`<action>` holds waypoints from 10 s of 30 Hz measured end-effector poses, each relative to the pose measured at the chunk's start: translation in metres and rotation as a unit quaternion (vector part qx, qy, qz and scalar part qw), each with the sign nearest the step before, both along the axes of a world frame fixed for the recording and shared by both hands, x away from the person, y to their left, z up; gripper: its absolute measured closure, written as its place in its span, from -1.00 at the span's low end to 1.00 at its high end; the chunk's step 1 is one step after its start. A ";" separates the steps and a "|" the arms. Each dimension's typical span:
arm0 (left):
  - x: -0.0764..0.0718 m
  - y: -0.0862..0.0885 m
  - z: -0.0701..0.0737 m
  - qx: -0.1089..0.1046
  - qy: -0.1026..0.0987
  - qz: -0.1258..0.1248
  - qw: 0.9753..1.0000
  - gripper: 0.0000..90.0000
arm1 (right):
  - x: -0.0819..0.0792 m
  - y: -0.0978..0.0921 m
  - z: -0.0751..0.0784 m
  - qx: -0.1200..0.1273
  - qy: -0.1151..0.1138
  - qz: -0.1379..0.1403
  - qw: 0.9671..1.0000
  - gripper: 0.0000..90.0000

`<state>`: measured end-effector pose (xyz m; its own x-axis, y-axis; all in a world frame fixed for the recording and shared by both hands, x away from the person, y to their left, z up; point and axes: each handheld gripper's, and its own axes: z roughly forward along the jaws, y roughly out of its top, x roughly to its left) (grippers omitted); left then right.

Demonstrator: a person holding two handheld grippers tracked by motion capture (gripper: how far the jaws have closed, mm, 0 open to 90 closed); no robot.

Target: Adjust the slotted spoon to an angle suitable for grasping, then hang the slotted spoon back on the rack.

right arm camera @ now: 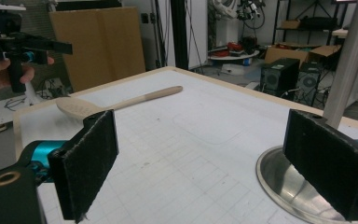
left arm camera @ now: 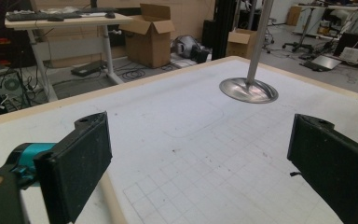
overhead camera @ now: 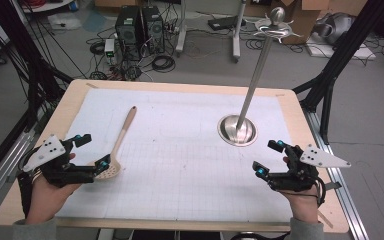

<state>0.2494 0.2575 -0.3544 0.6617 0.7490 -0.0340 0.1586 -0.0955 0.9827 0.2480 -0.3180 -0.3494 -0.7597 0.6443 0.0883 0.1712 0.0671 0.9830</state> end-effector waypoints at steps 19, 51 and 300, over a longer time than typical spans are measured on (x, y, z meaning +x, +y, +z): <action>0.013 0.011 -0.015 0.023 0.059 0.030 0.998 0.12 | 0.003 0.010 -0.002 -0.004 0.015 0.009 1.000 -0.79; 0.091 0.019 -0.048 0.093 0.129 0.045 0.986 0.99 | 0.005 0.017 -0.003 -0.012 0.014 0.023 1.000 -0.79; 0.093 -0.081 -0.066 0.323 0.219 -0.198 0.899 0.72 | 0.007 0.017 -0.009 -0.017 0.031 0.051 0.998 -0.71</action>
